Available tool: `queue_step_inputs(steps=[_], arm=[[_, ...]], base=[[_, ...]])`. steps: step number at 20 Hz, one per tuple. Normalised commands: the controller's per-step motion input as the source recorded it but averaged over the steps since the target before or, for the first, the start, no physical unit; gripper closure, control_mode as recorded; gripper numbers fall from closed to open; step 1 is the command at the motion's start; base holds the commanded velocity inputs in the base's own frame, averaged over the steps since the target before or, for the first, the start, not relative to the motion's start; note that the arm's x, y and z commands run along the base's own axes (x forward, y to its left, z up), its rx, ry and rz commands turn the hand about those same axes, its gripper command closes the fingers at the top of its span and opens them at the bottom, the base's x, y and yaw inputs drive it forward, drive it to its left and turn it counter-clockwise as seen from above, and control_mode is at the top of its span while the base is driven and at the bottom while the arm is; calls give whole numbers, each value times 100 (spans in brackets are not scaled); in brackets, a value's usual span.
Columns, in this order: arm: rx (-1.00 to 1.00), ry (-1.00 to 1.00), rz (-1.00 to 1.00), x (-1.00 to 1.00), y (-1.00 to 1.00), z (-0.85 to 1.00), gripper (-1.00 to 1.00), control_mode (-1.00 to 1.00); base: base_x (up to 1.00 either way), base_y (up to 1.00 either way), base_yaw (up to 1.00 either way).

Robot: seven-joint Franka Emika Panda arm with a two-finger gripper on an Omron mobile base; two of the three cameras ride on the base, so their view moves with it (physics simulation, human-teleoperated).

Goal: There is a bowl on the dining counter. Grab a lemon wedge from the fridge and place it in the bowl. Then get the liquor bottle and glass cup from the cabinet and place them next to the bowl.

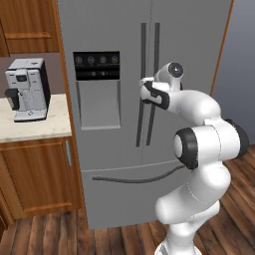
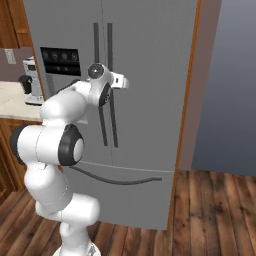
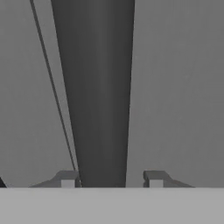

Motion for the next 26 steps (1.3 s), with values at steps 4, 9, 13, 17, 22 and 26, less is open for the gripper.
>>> queue_step_inputs(steps=[4,9,13,17,22,26], arm=[[0,0,-2,16,-4,0,100,-100],[0,-1,-4,-3,-31,2,100,-100],[0,-12,-8,-58,-74,20,100,-100],[0,-16,-12,-99,-98,29,100,-100],[0,-12,-15,-100,-100,31,100,-100],[0,-9,-16,-100,-100,37,100,-100]], base=[[0,0,0],[0,0,0],[0,0,0],[0,0,0],[0,0,0],[0,0,0]])
